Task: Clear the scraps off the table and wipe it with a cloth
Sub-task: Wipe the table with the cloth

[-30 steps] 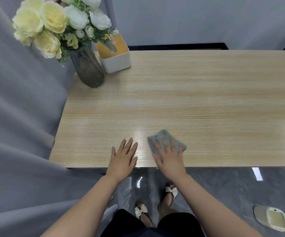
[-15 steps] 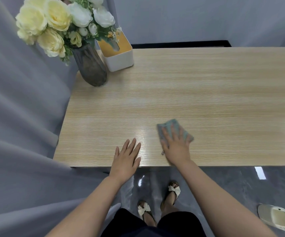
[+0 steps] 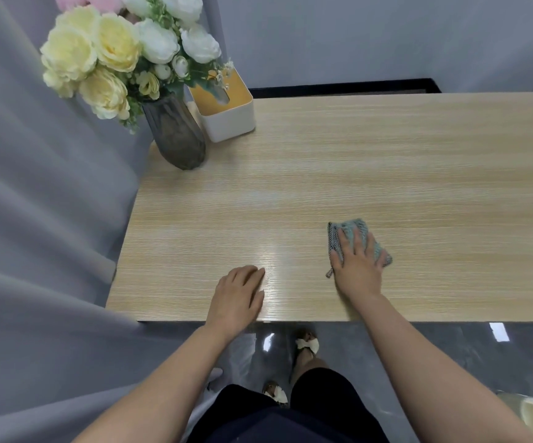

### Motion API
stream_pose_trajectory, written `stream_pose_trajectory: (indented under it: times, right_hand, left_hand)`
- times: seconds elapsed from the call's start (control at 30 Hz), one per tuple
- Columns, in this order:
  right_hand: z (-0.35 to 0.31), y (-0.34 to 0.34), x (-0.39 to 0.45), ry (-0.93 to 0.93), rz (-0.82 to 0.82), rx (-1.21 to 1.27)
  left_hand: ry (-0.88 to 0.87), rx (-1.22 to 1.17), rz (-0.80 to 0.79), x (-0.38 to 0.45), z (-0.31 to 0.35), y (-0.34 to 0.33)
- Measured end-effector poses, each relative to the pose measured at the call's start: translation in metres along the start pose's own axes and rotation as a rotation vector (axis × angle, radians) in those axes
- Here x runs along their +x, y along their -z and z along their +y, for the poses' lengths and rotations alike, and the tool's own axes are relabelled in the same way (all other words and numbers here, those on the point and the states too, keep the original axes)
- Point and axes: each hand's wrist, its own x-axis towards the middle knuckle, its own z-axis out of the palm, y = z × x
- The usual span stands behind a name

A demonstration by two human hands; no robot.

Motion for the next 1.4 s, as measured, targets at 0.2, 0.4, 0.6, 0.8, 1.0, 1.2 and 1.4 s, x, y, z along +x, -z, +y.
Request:
stream_pose_trajectory:
  times: [0.2,0.4,0.6,0.8,1.0,1.2,1.4]
  right_hand:
    - [-0.062,-0.015,-0.013,0.571,-0.119,-0.096]
    - [-0.023,0.014,0.064,0.442,-0.079,-0.110]
    - [-0.002,0.038,0.120,0.091,-0.075,-0.028]
    - [-0.054,0.017,0.097,0.713,-0.164,-0.099]
    - [-0.032,0.041,0.154,0.537,-0.117,-0.102]
    - [-0.046,0.049,0.189,0.179,-0.085,0.016]
    - [-0.072,0.039,0.193,0.599,-0.098,-0.082]
  left_hand:
    - [0.126,0.009,-0.129,0.046,0.006,0.012]
    - [0.151,0.058,-0.186,0.079,0.015,0.019]
    - [0.206,0.030,-0.197,0.116,0.021,0.025]
    - [0.250,-0.010,-0.181,0.147,0.021,0.032]
    - [0.288,0.027,-0.221,0.172,0.012,0.038]
    - [0.306,0.025,-0.218,0.200,0.005,0.047]
    - [0.317,0.010,-0.158,0.234,-0.004,0.053]
